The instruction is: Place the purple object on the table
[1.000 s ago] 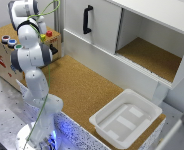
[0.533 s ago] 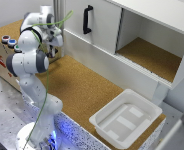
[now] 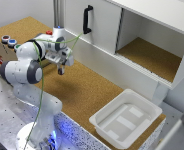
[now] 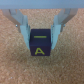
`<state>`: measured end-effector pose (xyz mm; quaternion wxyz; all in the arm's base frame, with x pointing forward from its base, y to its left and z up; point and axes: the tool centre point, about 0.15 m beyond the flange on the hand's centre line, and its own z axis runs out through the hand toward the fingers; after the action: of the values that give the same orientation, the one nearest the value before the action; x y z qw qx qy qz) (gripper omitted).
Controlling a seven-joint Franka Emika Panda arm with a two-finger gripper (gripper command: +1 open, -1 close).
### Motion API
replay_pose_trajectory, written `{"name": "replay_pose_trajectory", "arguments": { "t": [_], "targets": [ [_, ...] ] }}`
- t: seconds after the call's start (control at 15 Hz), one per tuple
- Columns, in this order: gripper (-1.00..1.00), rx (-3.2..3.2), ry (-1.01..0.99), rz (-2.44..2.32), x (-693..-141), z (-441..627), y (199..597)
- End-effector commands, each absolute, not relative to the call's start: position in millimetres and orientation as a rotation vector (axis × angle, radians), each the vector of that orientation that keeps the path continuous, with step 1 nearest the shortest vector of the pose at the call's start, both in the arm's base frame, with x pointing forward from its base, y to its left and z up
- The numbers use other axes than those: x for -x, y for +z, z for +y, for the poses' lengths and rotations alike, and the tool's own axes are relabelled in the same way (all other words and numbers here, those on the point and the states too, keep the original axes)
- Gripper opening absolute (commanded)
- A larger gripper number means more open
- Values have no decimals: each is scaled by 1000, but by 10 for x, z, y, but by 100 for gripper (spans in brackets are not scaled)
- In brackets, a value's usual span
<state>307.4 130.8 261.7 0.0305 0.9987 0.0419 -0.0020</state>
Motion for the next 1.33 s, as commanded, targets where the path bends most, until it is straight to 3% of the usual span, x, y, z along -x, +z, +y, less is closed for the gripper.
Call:
{"name": "replay_pose_trajectory", "arguments": {
  "t": [0.0,0.27,0.33,0.53,1.27],
  "targets": [
    [-100,-3307,137,79,-3393,1101,2214],
    [-100,-3287,46,161,-3696,1296,2282],
    [100,-3286,-31,186,-3734,1307,2277],
    [100,-3239,-101,165,-3621,1306,2474],
    [100,-3239,-101,165,-3621,1306,2474]
  ]
}}
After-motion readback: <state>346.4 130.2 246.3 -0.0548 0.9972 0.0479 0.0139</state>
